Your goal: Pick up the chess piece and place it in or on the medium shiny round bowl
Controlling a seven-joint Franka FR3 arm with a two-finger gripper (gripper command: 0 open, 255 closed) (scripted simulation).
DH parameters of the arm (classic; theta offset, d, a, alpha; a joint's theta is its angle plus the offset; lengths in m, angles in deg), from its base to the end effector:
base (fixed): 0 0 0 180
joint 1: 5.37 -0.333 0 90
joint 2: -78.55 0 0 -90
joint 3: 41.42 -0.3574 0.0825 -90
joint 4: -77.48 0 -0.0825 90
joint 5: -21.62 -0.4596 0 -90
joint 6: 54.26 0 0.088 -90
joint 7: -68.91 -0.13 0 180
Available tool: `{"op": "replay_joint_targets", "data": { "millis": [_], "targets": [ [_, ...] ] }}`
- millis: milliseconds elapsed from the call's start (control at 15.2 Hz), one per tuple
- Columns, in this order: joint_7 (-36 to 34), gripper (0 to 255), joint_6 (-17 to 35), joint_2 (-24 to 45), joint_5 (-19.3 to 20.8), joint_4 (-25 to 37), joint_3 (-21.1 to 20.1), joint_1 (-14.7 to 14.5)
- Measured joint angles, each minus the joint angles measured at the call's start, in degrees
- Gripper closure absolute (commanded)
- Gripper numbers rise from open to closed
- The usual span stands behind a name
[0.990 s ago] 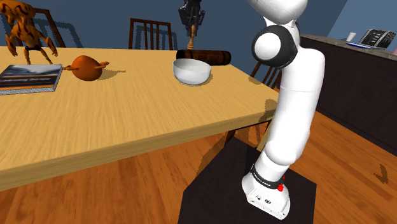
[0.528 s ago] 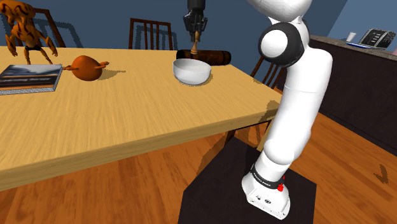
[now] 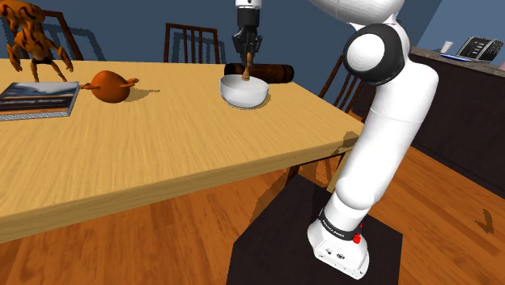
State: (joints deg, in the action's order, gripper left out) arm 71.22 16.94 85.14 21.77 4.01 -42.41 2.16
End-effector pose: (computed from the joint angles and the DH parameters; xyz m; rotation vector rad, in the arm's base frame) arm 0.6241 -0.0727 0.6972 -3.1188 0.1161 0.2411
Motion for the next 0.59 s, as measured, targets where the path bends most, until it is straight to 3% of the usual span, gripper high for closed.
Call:
{"op": "replay_joint_targets", "data": {
  "millis": [198,594],
  "targets": [
    [0.0,255,2.5,-1.0,0.0,-3.5,0.0,0.0],
    [0.0,255,3.3,-1.4,0.0,-4.6,0.0,0.0]
  ]
}}
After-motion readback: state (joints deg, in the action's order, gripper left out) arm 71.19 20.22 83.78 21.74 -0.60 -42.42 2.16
